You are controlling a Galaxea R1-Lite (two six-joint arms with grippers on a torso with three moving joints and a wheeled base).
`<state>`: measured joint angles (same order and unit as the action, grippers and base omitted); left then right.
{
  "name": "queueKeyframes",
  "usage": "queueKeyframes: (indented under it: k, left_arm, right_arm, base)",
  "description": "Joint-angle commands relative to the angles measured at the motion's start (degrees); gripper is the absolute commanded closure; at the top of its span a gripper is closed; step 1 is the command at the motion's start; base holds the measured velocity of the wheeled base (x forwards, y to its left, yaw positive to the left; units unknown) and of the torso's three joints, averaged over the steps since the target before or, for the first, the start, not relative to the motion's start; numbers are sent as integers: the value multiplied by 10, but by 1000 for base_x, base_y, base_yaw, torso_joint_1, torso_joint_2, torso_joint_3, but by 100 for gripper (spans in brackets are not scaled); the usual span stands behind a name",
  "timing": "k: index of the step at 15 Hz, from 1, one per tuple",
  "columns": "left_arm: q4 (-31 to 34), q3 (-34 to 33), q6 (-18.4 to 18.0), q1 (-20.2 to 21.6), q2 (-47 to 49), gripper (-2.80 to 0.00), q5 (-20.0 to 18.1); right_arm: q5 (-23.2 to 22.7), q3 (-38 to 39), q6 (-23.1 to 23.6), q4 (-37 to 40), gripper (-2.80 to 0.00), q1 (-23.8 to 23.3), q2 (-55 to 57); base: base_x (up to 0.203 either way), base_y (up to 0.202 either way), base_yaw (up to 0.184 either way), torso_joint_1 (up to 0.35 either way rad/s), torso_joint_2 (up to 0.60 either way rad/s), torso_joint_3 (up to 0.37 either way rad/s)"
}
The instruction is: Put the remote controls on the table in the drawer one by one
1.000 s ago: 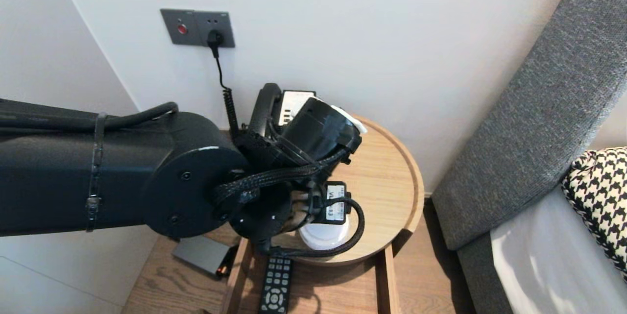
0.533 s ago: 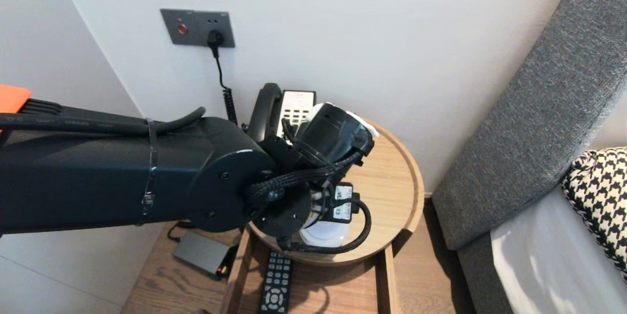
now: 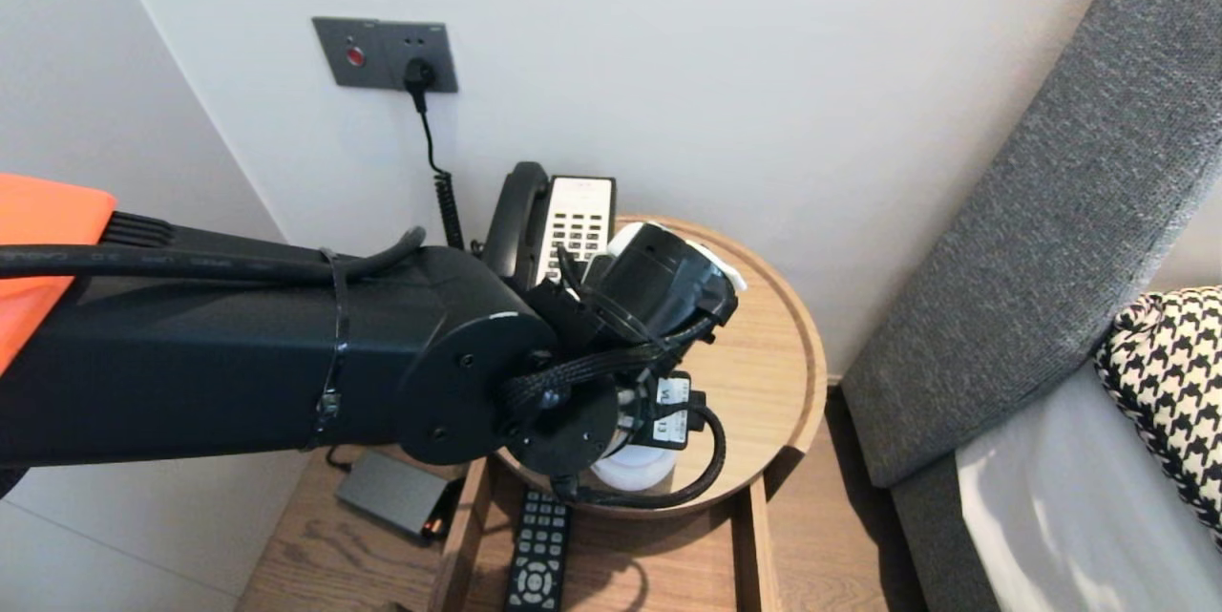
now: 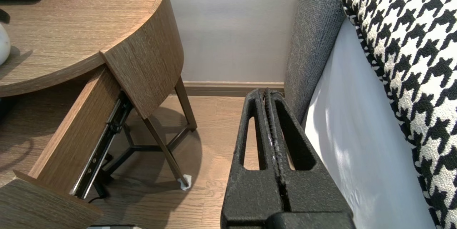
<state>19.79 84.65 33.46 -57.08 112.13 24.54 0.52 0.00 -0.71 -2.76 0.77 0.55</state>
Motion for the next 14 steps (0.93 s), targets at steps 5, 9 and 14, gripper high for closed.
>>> queueKeyframes:
  k: [5, 9, 14]
  left_arm:
    - [2, -12, 5, -9, 6, -280, 2]
    - [1, -17, 5, -13, 11, -280, 2]
    - [-1, -18, 6, -15, 15, 0, 3]
  right_arm:
    - [0, 15, 0, 0, 0, 0, 0]
    - [0, 15, 0, -1, 0, 0, 0]
    - [0, 15, 0, 0, 0, 0, 0]
  base:
    - [0, 0, 0, 0, 0, 0]
    - [0, 0, 0, 0, 0, 0]
    - [0, 0, 0, 0, 0, 0]
